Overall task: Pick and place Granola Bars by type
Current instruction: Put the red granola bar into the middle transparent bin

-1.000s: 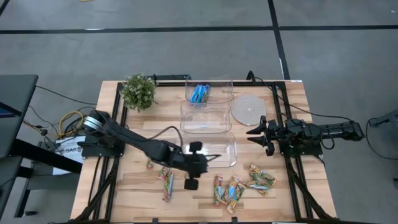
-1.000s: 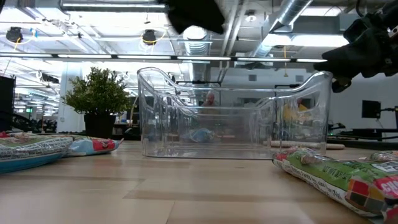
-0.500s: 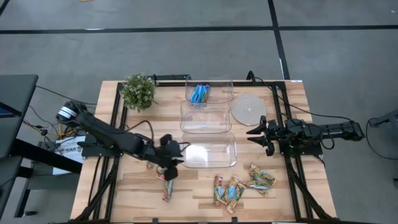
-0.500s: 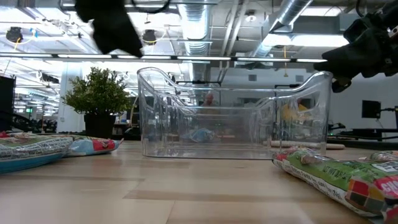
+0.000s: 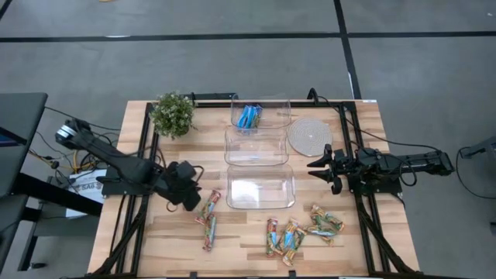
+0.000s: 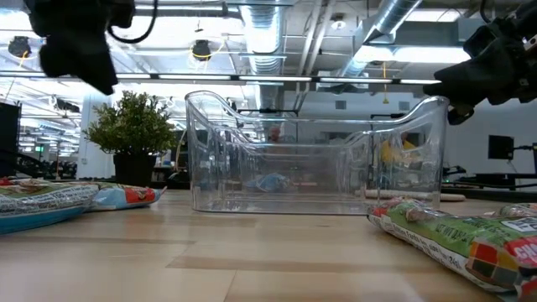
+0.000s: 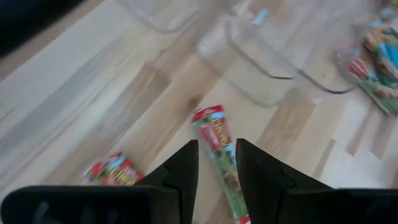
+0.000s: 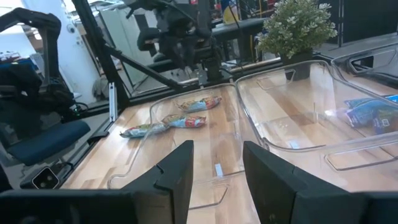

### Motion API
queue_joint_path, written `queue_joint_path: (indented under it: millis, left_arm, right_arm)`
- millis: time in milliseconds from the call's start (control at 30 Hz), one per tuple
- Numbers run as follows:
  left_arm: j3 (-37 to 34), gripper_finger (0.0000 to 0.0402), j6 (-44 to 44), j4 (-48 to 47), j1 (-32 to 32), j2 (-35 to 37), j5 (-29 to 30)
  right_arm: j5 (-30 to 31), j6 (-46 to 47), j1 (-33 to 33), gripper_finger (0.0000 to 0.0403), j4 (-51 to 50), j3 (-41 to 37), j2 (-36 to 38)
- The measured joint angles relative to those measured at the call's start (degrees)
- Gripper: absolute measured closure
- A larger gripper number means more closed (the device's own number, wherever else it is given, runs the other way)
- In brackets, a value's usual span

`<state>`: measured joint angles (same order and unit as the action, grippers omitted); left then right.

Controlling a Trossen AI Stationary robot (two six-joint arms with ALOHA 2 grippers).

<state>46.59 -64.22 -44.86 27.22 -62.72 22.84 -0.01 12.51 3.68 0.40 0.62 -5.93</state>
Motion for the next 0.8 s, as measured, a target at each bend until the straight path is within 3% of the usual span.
queue_joint_path:
  millis: [467,800]
  left_arm:
    - [0.0,0.0303,-18.0,-7.3,-1.2,-2.0,-0.1]
    - [0.0,0.0303,-26.7,-9.5,-3.8,-8.4,-8.8]
  right_arm:
    - [0.0,0.0,0.0,0.027,0.0,0.0,0.0]
    - [0.0,0.0,0.0,0.027,0.0,0.0,0.0]
